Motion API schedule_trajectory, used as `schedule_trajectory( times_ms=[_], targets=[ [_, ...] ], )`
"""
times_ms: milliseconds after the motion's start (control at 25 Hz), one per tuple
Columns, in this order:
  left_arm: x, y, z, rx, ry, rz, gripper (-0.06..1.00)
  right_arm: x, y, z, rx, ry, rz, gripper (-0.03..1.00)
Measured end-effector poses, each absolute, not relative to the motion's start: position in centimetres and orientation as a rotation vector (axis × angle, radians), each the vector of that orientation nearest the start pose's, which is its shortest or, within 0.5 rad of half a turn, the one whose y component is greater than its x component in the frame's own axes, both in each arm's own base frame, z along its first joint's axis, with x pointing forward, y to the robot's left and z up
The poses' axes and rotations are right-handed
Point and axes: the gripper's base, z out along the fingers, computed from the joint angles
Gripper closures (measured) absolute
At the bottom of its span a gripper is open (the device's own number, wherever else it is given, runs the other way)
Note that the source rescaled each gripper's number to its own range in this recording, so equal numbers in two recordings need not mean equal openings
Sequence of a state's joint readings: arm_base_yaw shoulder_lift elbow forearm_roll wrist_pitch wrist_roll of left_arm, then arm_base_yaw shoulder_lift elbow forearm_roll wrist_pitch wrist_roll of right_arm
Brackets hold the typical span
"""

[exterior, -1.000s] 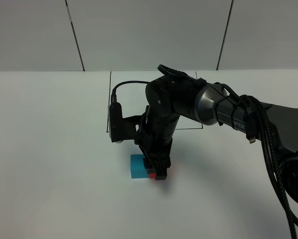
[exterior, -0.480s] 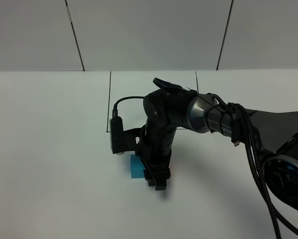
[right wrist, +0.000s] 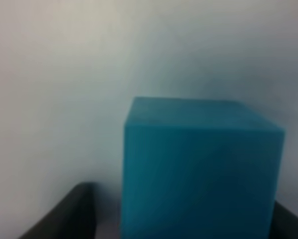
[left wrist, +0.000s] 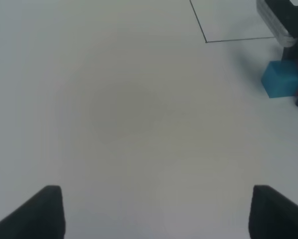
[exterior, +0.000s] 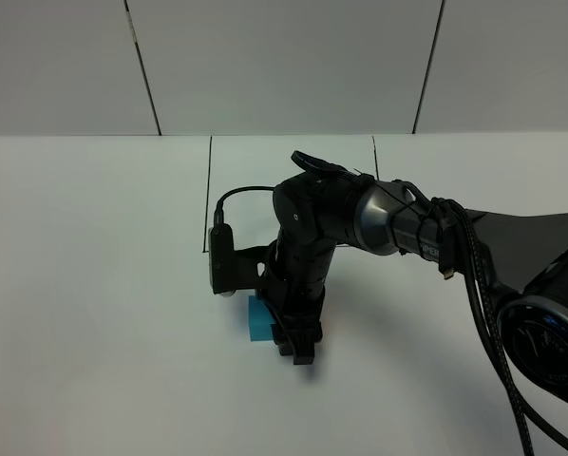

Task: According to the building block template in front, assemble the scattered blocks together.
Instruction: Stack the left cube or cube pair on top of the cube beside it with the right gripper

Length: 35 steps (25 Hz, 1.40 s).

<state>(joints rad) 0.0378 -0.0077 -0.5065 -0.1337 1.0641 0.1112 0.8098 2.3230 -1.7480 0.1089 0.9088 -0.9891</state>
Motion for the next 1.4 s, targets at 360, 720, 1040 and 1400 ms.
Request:
schedule_trajectory(
  times_ms=[360,720,1040,1400],
  targets=[
    [-0.70,-1.09,27.93,0.082,2.025,-0.066,-0.06,31.77,34.52,11.55,-2.256,1.908,0.116,0.97],
    [-0.70,-1.09,27.93,0.082,2.025,-0.066,-0.06,31.94,34.69,11.59,-2.241,1.885,0.110,0.97],
    [-0.70,-1.09,27.93,0.082,2.025,-0.065,-0.06,32.12,34.88,11.65,-2.194,1.896,0.112,0.97],
    [-0.70,-1.09,27.93,0.083,2.025,-0.065,-0.06,32.14,34.90,11.65,-2.080,2.025,0.133,0.97]
  ],
)
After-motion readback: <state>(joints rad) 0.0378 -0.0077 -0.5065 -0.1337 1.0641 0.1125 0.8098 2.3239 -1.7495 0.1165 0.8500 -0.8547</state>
